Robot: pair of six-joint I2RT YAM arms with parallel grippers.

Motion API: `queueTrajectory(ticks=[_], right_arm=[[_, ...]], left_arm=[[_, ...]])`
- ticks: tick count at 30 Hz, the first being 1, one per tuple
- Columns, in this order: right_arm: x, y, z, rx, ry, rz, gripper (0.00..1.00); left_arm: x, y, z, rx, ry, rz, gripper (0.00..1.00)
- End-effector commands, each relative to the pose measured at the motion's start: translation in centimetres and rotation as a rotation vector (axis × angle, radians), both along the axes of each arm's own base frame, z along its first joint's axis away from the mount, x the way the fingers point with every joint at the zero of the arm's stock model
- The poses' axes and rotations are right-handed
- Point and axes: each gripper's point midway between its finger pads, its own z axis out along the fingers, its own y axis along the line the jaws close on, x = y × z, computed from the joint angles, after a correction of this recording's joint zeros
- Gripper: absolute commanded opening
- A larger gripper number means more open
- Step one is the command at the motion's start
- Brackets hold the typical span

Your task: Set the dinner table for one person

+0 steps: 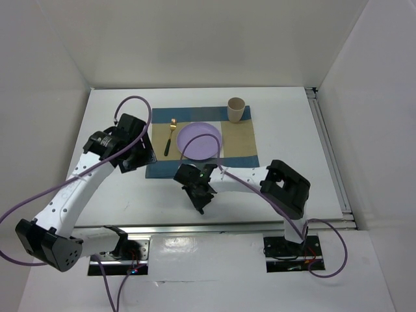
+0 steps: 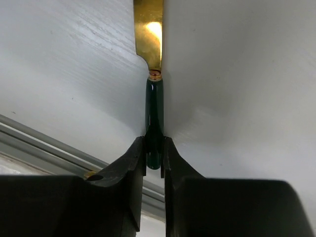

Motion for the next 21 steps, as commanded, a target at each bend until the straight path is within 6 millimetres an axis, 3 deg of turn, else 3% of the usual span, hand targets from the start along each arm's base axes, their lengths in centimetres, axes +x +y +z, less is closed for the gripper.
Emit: queueTrajectory(ticks=[1, 2, 4, 8, 13, 15, 18, 21], right_arm=[[-0.5, -1.3, -0.4, -0.060, -0.010, -0.021, 0.16], [-0.5, -1.4, 0.1, -0.047, -0.016, -0.021, 0.08], [-0.6, -2.1, 0.9, -0.055, -0.025, -0.024, 0.01], [-0.6, -4.3, 3.6, -0.069, -0.078, -0.039, 0.00], [-0.2, -9.3, 7.6, -0.155, -0.133, -0.093, 0.00], [1.8, -11.6, 8.9, -0.156, -0.156, -0.186, 0.00], [4.8, -14.7, 9.4, -0.157, -0.174, -0.264, 0.00], [6.8, -13.6, 10.2, -0.062, -0.179, -0.241, 0.00]], left_arm=[[0.4, 0.5, 1.9, -0.001, -0.062, 0.023, 0.78], [0.5, 0.4, 1.7, 0.002, -0.054, 0.023, 0.78], [0.6, 0.4, 2.0, -0.002, -0.063, 0.023, 0.78], [1.3, 0.2, 2.2, 0.007, -0.067, 0.007, 0.78], [1.8, 0.3, 2.4, 0.004, -0.077, 0.016, 0.78], [2.5, -0.2, 2.6, -0.015, -0.104, 0.012, 0.79], [3.0, -0.5, 2.4, -0.020, -0.107, -0.001, 0.79], [3.5, -0.9, 2.5, -0.027, -0.101, -0.006, 0.79]])
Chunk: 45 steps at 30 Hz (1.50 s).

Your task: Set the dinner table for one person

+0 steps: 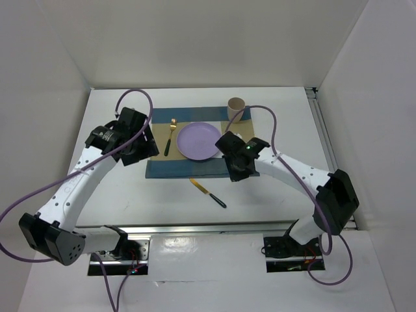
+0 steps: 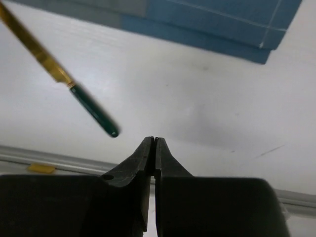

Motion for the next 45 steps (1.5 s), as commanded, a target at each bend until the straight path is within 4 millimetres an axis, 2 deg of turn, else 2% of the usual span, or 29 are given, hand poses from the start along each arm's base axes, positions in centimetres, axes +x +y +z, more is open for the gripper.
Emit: queueTrajectory(ticks=[1, 2, 3, 4, 7, 10, 15, 16, 17, 18, 21, 25, 26, 27, 29, 31, 33, 37, 41, 43, 44, 45], right_arm=[[1.4, 0.8, 1.1, 0.057, -0.038, 0.084, 0.02], [1.0, 2.0, 0.9, 0.090, -0.018, 0.141, 0.13], [0.8, 2.4, 0.3, 0.100, -0.004, 0.168, 0.30], [0.7, 3.5, -0.3, 0.116, -0.002, 0.209, 0.54], [-0.4, 5.0, -2.4, 0.102, 0.033, 0.302, 0.67], [-1.6, 6.8, -3.8, 0.110, 0.054, 0.377, 0.72], [-2.7, 7.3, -6.7, 0.101, 0.110, 0.415, 0.72], [-2.5, 7.7, -6.9, 0.108, 0.102, 0.416, 0.71], [-2.8, 7.2, -7.9, 0.091, 0.121, 0.414, 0.69], [-2.8, 7.5, -7.9, 0.105, 0.121, 0.419, 0.66], [-3.4, 6.9, -9.6, 0.092, 0.149, 0.419, 0.58], [-5.2, 7.1, -11.0, 0.052, 0.172, 0.454, 0.44], [-5.5, 6.9, -11.1, 0.032, 0.175, 0.459, 0.31], [-6.1, 6.4, -11.2, 0.008, 0.190, 0.452, 0.24], [-6.8, 6.5, -10.3, -0.018, 0.165, 0.455, 0.09], [-7.1, 5.8, -8.9, -0.042, 0.166, 0.438, 0.00], [-8.0, 5.1, -7.0, -0.042, 0.169, 0.439, 0.00], [-8.1, 4.1, -3.4, -0.060, 0.139, 0.402, 0.00], [-5.5, 3.2, -0.4, -0.057, 0.055, 0.284, 0.00], [-2.5, 2.0, 0.3, -0.032, 0.029, 0.168, 0.00], [0.0, 0.8, 0.6, -0.011, 0.014, 0.068, 0.00], [1.4, 0.3, 0.7, 0.002, 0.005, 0.015, 0.00]], left_arm=[[1.3, -0.4, 1.1, -0.013, -0.042, -0.012, 0.79], [1.5, -0.5, 1.2, -0.016, -0.051, -0.012, 0.79], [1.5, -0.5, 1.2, -0.016, -0.051, -0.012, 0.79], [1.5, -0.5, 1.2, -0.016, -0.051, -0.012, 0.79], [1.8, -0.6, 1.1, -0.017, -0.052, -0.012, 0.79], [1.7, -0.6, 0.8, -0.010, -0.035, -0.012, 0.79], [1.6, -0.5, 0.4, -0.007, -0.027, -0.012, 0.79], [1.6, -0.5, 0.4, -0.007, -0.027, -0.012, 0.79], [1.6, -0.5, 0.4, -0.007, -0.027, -0.012, 0.79], [1.6, -0.5, 0.4, -0.007, -0.027, -0.012, 0.79], [1.7, -0.4, 0.4, 0.002, -0.030, -0.006, 0.79], [1.7, -0.4, 0.4, 0.002, -0.030, -0.006, 0.79], [1.7, -0.4, 0.4, 0.002, -0.030, -0.006, 0.79], [1.7, -0.4, 0.4, 0.002, -0.030, -0.006, 0.79], [1.7, -0.4, 0.4, 0.002, -0.030, -0.006, 0.79], [1.8, -0.4, 0.2, 0.005, -0.021, -0.007, 0.79], [1.9, -0.4, 0.5, 0.007, -0.030, -0.014, 0.79], [1.9, -0.6, 0.2, 0.003, -0.017, -0.019, 0.79], [2.3, -1.1, 0.4, -0.017, -0.019, -0.031, 0.79], [2.5, -1.2, 0.6, -0.013, -0.024, -0.038, 0.79], [2.7, -1.3, 0.9, -0.017, -0.034, -0.038, 0.79], [2.7, -1.3, 0.9, -0.017, -0.034, -0.038, 0.79]])
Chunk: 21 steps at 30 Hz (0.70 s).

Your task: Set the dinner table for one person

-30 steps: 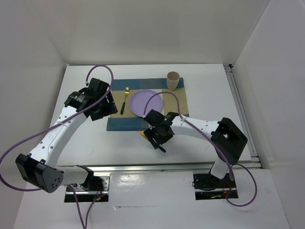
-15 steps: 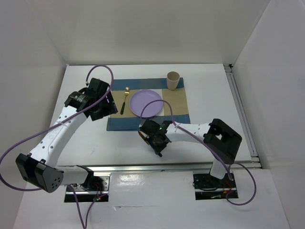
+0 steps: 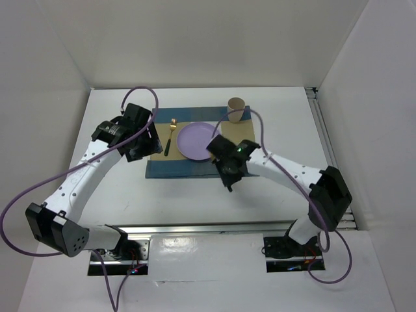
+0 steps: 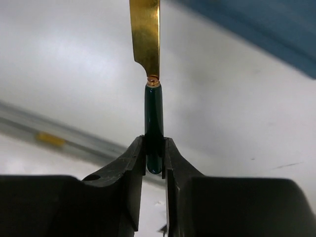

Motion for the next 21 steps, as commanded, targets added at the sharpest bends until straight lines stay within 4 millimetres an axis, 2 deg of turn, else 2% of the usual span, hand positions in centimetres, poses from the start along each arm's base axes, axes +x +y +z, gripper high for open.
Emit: queueTrajectory(ticks=[1, 2, 3, 4, 5, 6, 7, 9, 11, 12, 13, 15, 16, 17, 19, 20, 21], right_arm=[[6.3, -2.9, 1.9, 0.032, -0.071, -0.254, 0.00], [7.4, -3.1, 1.5, 0.054, -0.065, -0.284, 0.00], [9.3, -3.7, 1.7, 0.084, -0.079, -0.336, 0.00], [10.4, -3.7, 1.0, 0.087, -0.078, -0.340, 0.00], [12.4, -3.1, 1.5, 0.131, -0.113, -0.344, 0.00], [13.8, -4.1, 1.2, 0.123, -0.114, -0.375, 0.00], [14.9, -4.3, -0.2, 0.102, -0.094, -0.396, 0.00], [17.3, -5.1, -0.4, 0.076, -0.130, -0.402, 0.00], [19.5, -5.7, -1.7, 0.063, -0.150, -0.414, 0.00], [20.1, -5.9, -2.0, 0.062, -0.156, -0.414, 0.00], [20.9, -6.6, -3.1, 0.053, -0.141, -0.423, 0.00], [22.3, -6.6, -3.4, 0.075, -0.145, -0.436, 0.00], [22.7, -7.2, -3.9, 0.069, -0.138, -0.453, 0.00], [22.7, -6.8, -4.8, 0.071, -0.113, -0.447, 0.00], [23.4, -6.7, -5.0, 0.088, -0.113, -0.452, 0.02], [23.6, -6.4, -5.2, 0.098, -0.104, -0.447, 0.27], [23.6, -6.4, -5.2, 0.098, -0.104, -0.447, 0.39]], left_arm=[[1.0, -0.3, 2.0, -0.022, -0.060, -0.012, 0.79], [1.0, -0.1, 2.0, -0.012, -0.064, -0.005, 0.79], [0.9, 0.0, 1.9, -0.009, -0.055, -0.005, 0.79], [0.9, 0.0, 1.9, -0.009, -0.055, -0.005, 0.79], [0.8, 0.0, 1.8, -0.004, -0.055, -0.013, 0.79], [0.8, 0.0, 1.8, -0.004, -0.055, -0.013, 0.79], [0.8, 0.0, 1.8, -0.004, -0.055, -0.013, 0.79], [0.8, 0.0, 2.1, -0.004, -0.055, -0.013, 0.79], [0.8, 0.1, 2.1, 0.001, -0.055, -0.020, 0.79], [0.8, 0.1, 2.1, 0.001, -0.055, -0.021, 0.79], [0.8, 0.1, 2.1, 0.001, -0.055, -0.021, 0.79], [0.8, 0.3, 2.1, 0.002, -0.055, -0.011, 0.79], [0.8, 0.3, 2.1, 0.002, -0.055, -0.011, 0.79], [1.0, 0.3, 1.8, 0.005, -0.045, -0.011, 0.79], [1.1, 0.2, 2.1, 0.002, -0.054, -0.011, 0.79], [1.2, 0.2, 1.8, 0.010, -0.045, -0.019, 0.79], [1.2, 0.2, 1.8, 0.011, -0.045, -0.019, 0.79]])
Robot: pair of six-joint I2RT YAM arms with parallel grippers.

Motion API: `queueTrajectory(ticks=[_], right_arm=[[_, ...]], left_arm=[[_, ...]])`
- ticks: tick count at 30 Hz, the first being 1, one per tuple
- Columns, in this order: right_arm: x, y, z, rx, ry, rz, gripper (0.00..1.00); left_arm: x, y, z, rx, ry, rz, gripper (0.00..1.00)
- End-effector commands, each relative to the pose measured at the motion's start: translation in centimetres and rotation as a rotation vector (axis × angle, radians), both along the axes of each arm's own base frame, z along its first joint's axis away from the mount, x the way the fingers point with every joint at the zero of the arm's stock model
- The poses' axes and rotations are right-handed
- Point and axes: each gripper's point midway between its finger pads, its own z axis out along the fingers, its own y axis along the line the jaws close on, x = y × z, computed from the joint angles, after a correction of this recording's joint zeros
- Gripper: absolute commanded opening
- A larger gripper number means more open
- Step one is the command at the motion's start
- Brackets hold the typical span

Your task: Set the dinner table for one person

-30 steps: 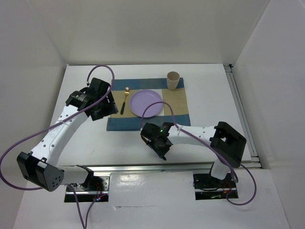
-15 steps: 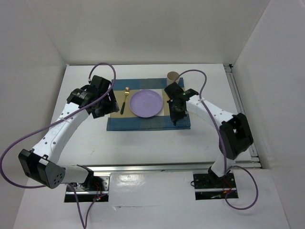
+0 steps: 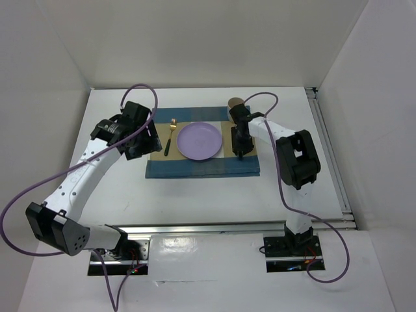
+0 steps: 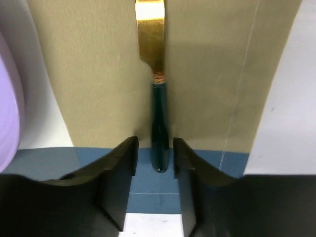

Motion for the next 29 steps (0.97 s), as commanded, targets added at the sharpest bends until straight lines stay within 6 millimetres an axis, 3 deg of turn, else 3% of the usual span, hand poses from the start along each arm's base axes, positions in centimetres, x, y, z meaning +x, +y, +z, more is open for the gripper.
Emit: queueTrajectory(ticks=[1, 4, 5, 7, 8, 9, 10, 11, 13, 14, 15, 17, 18, 19, 20, 23, 24, 29], right_arm=[[3.0, 1.8, 2.4, 0.050, -0.109, 0.028, 0.48], [2.8, 1.9, 4.8, 0.057, -0.148, 0.023, 0.70], [2.8, 1.7, 6.9, 0.065, -0.188, 0.019, 0.75], [2.6, 0.3, 8.9, 0.039, -0.220, -0.010, 0.93], [2.6, -0.7, 11.2, 0.044, -0.264, -0.033, 0.98], [2.0, -1.7, 11.9, 0.029, -0.268, -0.049, 1.00], [1.8, -3.0, 12.7, 0.013, -0.286, -0.099, 1.00], [1.6, -5.0, 15.0, 0.019, -0.335, -0.157, 1.00], [0.3, -8.1, 15.7, 0.006, -0.353, -0.318, 1.00], [-0.3, -11.7, 18.0, -0.041, -0.435, -0.447, 1.00], [-1.5, -13.5, 17.0, -0.069, -0.442, -0.511, 1.00], [-2.8, -16.9, 17.7, -0.077, -0.493, -0.637, 1.00], [-3.9, -17.8, 19.0, -0.052, -0.536, -0.678, 1.00], [-4.8, -18.5, 18.3, -0.046, -0.534, -0.718, 1.00], [-5.7, -19.7, 19.4, -0.032, -0.576, -0.774, 1.00], [-7.9, -21.5, 19.0, -0.044, -0.588, -0.838, 1.00], [-8.4, -21.8, 19.9, -0.029, -0.627, -0.850, 1.00], [-9.2, -22.2, 20.1, -0.017, -0.673, -0.793, 1.00]], left_arm=[[0.8, 0.1, 1.4, 0.006, -0.037, -0.015, 0.79], [1.1, 0.0, 1.4, 0.006, -0.037, -0.015, 0.79], [1.1, 0.0, 1.4, 0.006, -0.037, -0.015, 0.79], [1.2, 0.0, 1.8, 0.008, -0.047, -0.023, 0.79], [1.3, 0.2, 1.5, 0.026, -0.040, -0.026, 0.79], [1.5, 0.1, 1.8, 0.023, -0.048, -0.025, 0.79], [1.8, 0.2, 1.9, 0.035, -0.051, -0.028, 0.79], [1.8, 0.4, 1.9, 0.049, -0.053, -0.030, 0.79], [2.3, 0.4, 2.6, 0.051, -0.072, -0.024, 0.79], [2.3, 0.5, 2.5, 0.063, -0.071, -0.041, 0.79], [2.6, 0.7, 2.7, 0.060, -0.081, -0.032, 0.79], [2.9, 0.4, 3.1, 0.051, -0.097, -0.046, 0.79], [2.8, 0.2, 3.1, 0.042, -0.094, -0.053, 0.79], [3.0, 0.5, 3.5, 0.037, -0.113, -0.043, 0.79], [3.0, 0.5, 3.5, 0.037, -0.113, -0.043, 0.79], [2.8, 0.4, 3.8, 0.026, -0.121, -0.048, 0.79], [2.7, 0.4, 4.1, 0.023, -0.130, -0.047, 0.79], [2.6, 0.4, 3.8, 0.026, -0.121, -0.048, 0.79]])
